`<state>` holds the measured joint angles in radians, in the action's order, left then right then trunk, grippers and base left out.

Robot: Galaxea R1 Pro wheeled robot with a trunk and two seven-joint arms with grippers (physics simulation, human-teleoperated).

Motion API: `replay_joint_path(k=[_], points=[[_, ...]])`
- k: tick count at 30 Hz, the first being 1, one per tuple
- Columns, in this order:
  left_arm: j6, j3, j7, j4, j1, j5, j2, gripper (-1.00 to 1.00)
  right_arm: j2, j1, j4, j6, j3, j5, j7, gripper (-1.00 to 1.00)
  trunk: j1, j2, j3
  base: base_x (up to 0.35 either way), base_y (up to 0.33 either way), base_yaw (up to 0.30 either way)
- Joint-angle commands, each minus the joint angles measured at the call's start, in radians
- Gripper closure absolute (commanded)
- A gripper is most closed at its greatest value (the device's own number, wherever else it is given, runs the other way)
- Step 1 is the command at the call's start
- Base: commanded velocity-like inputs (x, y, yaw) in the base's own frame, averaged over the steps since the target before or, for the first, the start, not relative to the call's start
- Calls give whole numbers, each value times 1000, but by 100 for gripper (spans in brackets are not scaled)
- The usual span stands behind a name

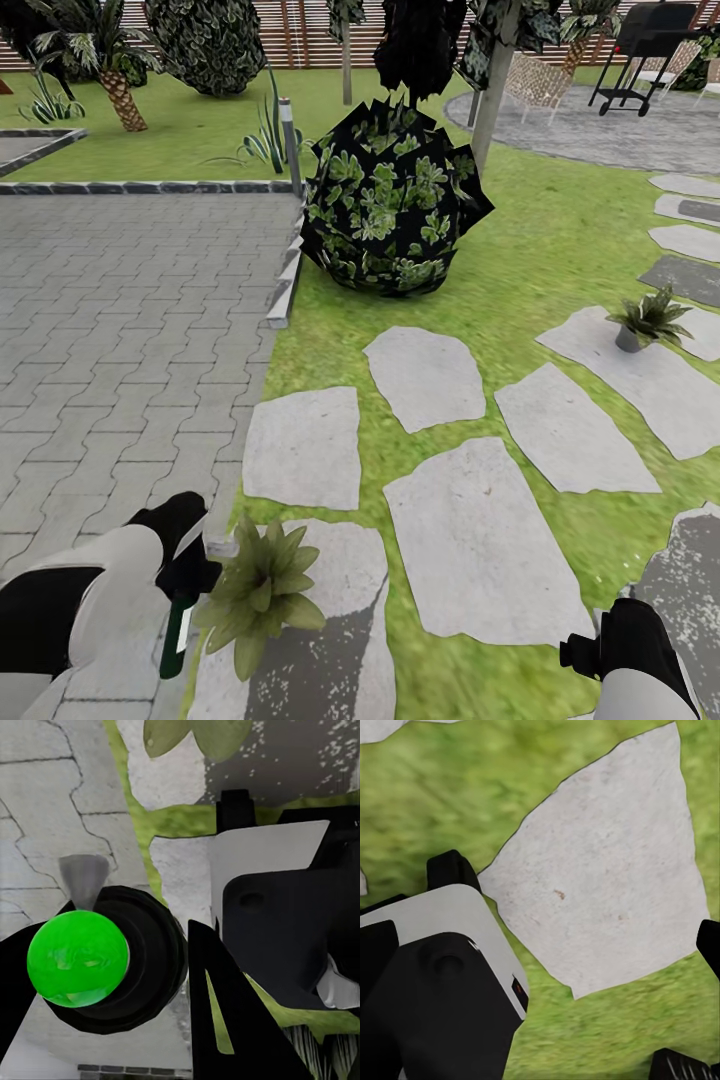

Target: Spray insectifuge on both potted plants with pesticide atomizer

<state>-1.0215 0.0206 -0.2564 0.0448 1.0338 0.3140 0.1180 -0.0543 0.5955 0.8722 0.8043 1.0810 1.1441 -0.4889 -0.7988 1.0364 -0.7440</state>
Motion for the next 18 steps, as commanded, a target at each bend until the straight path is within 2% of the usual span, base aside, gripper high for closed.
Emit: replay_joint_path(k=[1,10,15,18], points=[[-2,3,-11,3,-18,10,0,100,-1,1,2,-1,4,11,-10,-100,0,1,-1,0,0,0],[1,5,-9,6,-151,11,4,100,-1,1,2,-1,4,11,-10,-100,0,1,-1,0,0,0],[1,4,-9,6,-166,9,6,100,-1,1,2,-1,4,11,-10,-100,0,1,-1,0,0,-2],[1,4,-9,6,-167,9,6,100,-1,1,2,-1,4,11,-10,-100,0,1,-1,5,22,-130]])
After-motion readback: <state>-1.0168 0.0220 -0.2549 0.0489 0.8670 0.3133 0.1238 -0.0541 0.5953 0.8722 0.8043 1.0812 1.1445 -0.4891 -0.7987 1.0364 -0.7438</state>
